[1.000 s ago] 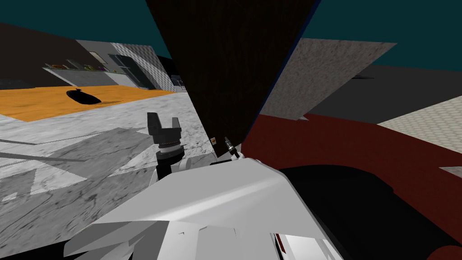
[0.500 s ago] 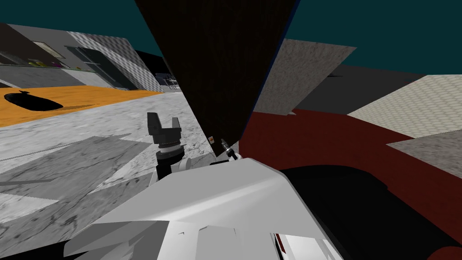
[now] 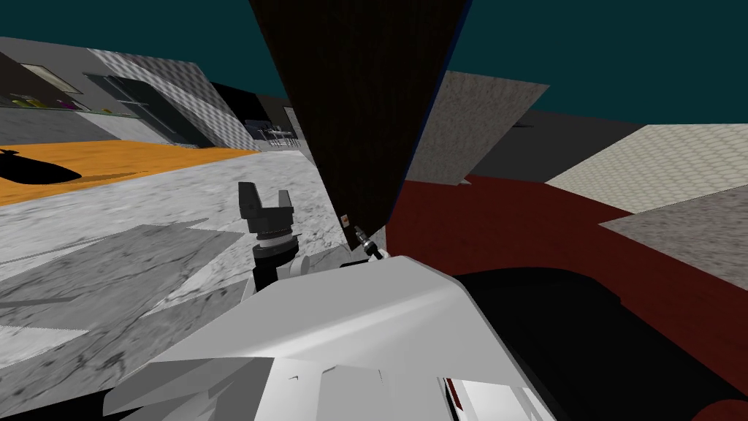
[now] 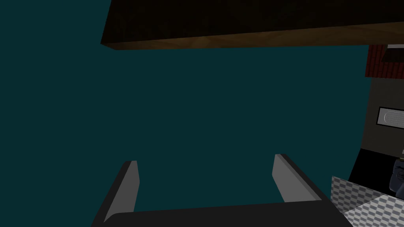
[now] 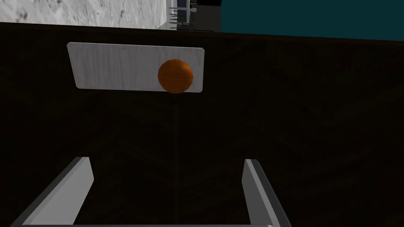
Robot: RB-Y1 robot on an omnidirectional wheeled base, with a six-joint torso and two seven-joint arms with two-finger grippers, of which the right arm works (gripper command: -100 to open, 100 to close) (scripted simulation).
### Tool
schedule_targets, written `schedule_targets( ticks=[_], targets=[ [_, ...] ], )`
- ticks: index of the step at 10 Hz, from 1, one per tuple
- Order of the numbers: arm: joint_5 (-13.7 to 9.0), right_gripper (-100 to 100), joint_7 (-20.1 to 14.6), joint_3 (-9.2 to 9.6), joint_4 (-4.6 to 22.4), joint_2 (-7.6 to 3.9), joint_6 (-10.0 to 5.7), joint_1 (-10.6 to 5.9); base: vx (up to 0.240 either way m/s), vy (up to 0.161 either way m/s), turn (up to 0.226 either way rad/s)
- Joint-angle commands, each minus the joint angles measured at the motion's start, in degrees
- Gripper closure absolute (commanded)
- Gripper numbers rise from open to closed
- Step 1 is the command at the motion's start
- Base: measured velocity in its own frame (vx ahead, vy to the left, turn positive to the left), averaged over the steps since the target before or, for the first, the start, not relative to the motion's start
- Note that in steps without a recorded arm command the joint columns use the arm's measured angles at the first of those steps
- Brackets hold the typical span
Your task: Push the door open
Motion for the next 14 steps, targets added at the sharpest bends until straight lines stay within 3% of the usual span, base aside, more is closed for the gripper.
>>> schedule_targets(
  ticks=[1,3,4,6,8,9,10,14],
  targets=[
    [-0.07,-100,0.07,-0.14,0.09,-1.81,-0.06,-0.07,0.069,0.064,0.025],
    [-0.19,-100,0.18,-0.37,0.24,-3.16,-0.16,-0.18,0.155,0.132,0.023],
    [-0.26,-100,0.25,-0.5,0.32,-3.23,-0.22,-0.24,0.218,0.146,0.021],
    [-0.39,-100,0.37,-0.74,0.48,-2.14,-0.33,-0.35,0.218,0.129,0.03],
    [-0.48,-100,0.45,-0.91,0.6,-0.01,-0.41,-0.44,0.161,0.116,0.001],
    [-0.43,-100,0.47,-0.85,-0.01,-0.76,-0.25,0.22,0.05,0.03,-0.012],
    [-0.43,100,0.47,-0.85,-0.01,-0.76,-0.25,0.22,-0.007,-0.003,0.01],
    [-0.43,100,0.47,-0.85,-0.01,-0.76,-0.25,0.22,-0.012,-0.008,0.0]
  ],
)
